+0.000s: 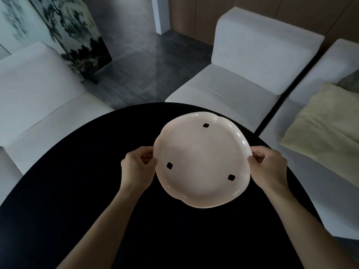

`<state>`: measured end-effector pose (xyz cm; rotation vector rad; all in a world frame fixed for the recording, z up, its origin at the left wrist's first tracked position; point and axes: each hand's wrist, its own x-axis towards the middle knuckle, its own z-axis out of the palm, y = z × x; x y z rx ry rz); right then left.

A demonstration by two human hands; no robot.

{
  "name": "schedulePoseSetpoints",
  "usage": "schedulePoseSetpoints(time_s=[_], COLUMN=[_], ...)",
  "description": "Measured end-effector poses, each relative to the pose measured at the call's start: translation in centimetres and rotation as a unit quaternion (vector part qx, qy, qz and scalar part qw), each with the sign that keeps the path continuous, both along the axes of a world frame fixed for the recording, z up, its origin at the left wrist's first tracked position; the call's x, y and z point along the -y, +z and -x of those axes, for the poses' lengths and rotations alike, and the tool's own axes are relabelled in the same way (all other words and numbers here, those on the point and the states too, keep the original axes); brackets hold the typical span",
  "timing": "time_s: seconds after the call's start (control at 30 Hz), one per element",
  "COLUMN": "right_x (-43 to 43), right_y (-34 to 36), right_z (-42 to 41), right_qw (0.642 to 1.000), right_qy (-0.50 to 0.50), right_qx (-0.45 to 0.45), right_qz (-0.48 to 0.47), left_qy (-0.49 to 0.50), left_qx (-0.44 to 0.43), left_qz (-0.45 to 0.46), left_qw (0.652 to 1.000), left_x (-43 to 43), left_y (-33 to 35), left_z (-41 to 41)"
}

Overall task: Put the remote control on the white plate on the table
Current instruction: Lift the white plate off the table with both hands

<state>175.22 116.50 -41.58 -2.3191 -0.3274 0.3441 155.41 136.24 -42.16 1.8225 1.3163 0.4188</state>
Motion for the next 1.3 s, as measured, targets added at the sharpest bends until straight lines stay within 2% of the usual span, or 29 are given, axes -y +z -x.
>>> schedulePoseSetpoints(time_s=[0.23, 0.63, 1.0, 1.3], right_x=[-0.2, 4.5, 7.7, 7.8], right_y=[2.5, 5.7, 1.8, 0.6], right_z=[4.2, 16.9, 25.7, 27.0], right_qw=[0.999, 0.999, 0.997, 0.997], right_qy=[-0.003, -0.028, -0.059, -0.077], right_qx=[0.009, 0.012, -0.009, -0.013], right_qz=[-0.039, -0.036, -0.049, -0.026], left_qy=[0.011, -0.033, -0.056, -0.065], left_qx=[0.011, 0.043, 0.037, 0.025], left_qz=[-0.011, -0.02, -0.005, 0.004], left_qw=[1.0, 0.998, 0.998, 0.998], left_x=[-0.4, 2.0, 4.0, 4.6], left_y=[2.1, 4.2, 1.4, -0.3], left_z=[4.2, 15.7, 23.7, 24.6])
